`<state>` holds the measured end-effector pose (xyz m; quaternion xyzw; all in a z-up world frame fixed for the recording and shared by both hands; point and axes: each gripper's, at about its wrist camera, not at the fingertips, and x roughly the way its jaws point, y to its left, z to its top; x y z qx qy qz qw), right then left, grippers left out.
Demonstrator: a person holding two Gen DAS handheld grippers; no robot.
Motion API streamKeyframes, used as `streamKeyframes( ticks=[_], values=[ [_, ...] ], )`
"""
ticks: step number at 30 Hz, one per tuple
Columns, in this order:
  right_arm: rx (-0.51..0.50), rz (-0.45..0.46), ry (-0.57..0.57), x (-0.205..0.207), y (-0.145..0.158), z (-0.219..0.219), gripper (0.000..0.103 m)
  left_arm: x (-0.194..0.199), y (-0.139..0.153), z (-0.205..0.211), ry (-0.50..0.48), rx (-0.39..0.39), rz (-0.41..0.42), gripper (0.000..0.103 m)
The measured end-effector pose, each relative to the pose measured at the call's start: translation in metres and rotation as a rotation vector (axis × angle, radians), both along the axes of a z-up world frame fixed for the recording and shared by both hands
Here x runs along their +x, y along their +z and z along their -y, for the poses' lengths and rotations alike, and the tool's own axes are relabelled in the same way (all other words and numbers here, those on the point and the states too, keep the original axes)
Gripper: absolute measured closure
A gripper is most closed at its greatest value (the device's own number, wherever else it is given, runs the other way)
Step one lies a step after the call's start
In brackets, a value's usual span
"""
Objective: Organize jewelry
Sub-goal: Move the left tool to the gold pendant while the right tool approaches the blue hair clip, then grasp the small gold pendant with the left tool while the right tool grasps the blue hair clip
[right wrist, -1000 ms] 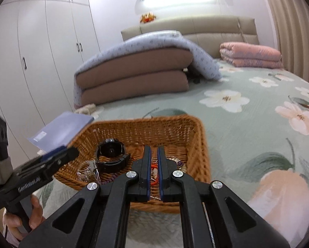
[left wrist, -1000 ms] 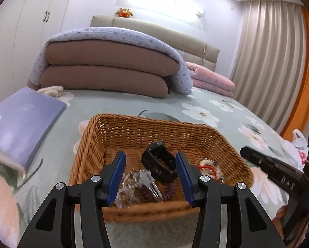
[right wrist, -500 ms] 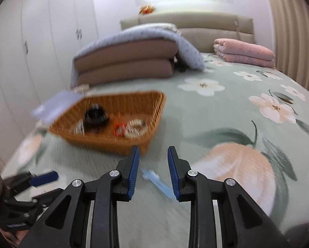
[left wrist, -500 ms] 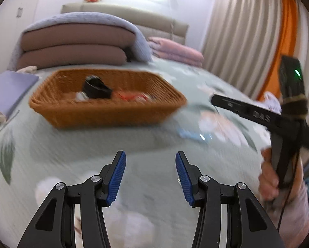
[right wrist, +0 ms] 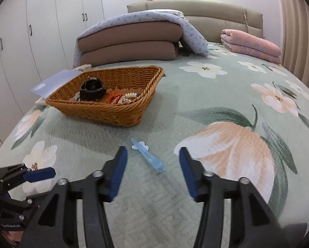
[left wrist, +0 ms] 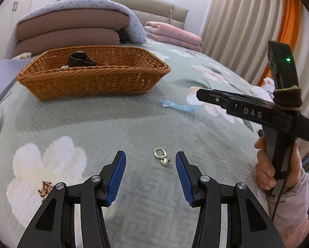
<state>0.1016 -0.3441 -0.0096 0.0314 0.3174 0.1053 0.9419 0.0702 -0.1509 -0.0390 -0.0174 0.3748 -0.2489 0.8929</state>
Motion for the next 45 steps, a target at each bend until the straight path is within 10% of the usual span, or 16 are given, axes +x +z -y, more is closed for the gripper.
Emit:
streamKeyframes(
  ticks=[13,27,36,45],
  values=[
    [-0.024,-0.156,0.034,0.031,-0.03,-0.007,0.046,0.004,-0.014,0.021,-0.03,0.11,-0.057,0.031],
    [-0.142,-0.135,0.027,0.035,-0.033,-0.027,0.06,0.014,-0.015,0.035,0.011,0.163,-0.052,0.032],
    [-0.187,-0.114,0.081,0.028,-0.033,-0.041,0.084,0.016,-0.016,0.023,0.051,0.118,-0.051,0.057],
    [-0.203,-0.096,0.092,0.023,-0.032,-0.046,0.086,0.016,-0.014,0.012,0.074,0.08,-0.052,0.091]
  ],
)
